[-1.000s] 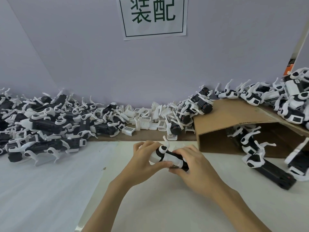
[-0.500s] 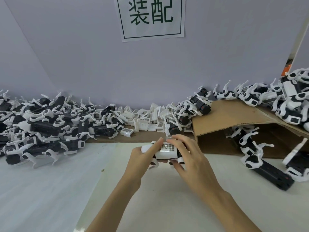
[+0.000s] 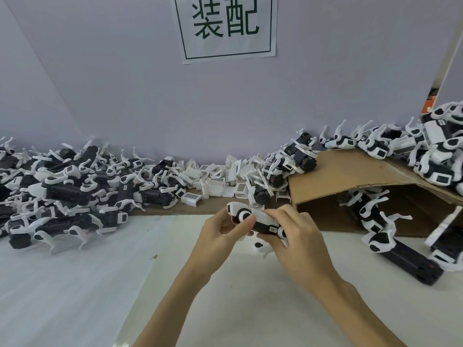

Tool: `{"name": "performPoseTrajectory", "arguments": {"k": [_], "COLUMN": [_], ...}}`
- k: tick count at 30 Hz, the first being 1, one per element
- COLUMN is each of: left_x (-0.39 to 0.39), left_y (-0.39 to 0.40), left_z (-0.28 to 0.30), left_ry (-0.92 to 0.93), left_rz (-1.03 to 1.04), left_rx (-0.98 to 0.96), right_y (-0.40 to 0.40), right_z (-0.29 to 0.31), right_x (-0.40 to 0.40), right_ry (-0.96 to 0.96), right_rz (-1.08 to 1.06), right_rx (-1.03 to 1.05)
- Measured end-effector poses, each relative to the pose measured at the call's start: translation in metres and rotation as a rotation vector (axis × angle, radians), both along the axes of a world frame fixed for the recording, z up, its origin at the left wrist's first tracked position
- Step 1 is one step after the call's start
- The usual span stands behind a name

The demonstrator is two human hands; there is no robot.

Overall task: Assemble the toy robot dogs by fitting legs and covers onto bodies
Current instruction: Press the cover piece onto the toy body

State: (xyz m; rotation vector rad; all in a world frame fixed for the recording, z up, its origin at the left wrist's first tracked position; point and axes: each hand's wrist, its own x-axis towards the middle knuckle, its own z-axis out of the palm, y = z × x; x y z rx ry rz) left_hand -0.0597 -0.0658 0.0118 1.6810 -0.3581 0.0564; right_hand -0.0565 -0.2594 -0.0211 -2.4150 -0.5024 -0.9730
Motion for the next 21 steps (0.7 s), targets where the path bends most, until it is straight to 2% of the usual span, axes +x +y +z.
{"name": "performPoseTrajectory", "arguments": {"k": [2, 3, 6, 7, 8, 11, 13, 16, 18, 21], "left_x": [0.002, 0.004, 0.010, 0.011, 0.012, 0.014, 0.013, 0.012, 0.011, 0.010], "left_y": [0.006, 0.009, 0.026, 0.032, 0.038, 0.049, 0.049, 0.037, 0.029, 0.022], "left_z": [0.000, -0.001, -0.003, -0.003, -0.002, 0.001, 0.000, -0.002, -0.005, -0.009], "left_ry": [0.024, 0.018, -0.042, -0.064, -0.079, -0.122, -0.140, -0.117, -0.169, -0.230], "left_rz": [-0.026, -0.056, -0.187, -0.245, -0.291, -0.246, -0.130, -0.012, 0.045, 0.078], "left_rx": [0.019, 0.052, 0.141, 0.172, 0.217, 0.356, 0.344, 0.314, 0.361, 0.393], "right_y": [0.001, 0.000, -0.005, -0.007, -0.009, -0.010, -0.009, -0.004, -0.001, 0.004], "right_z": [0.001, 0.001, 0.009, 0.011, 0.013, 0.009, 0.006, 0.003, 0.002, 0.000], "right_x": [-0.002, -0.003, -0.009, -0.009, -0.009, -0.007, -0.008, -0.008, -0.010, -0.013], "right_ry": [0.066, 0.164, 0.691, 0.795, 0.823, 0.655, 0.506, 0.356, 0.326, 0.382], "right_rz": [0.019, 0.098, 0.510, 0.592, 0.615, 0.495, 0.400, 0.323, 0.304, 0.345], "right_rx": [0.014, 0.077, 0.508, 0.620, 0.629, 0.543, 0.535, 0.391, 0.310, 0.387]}}
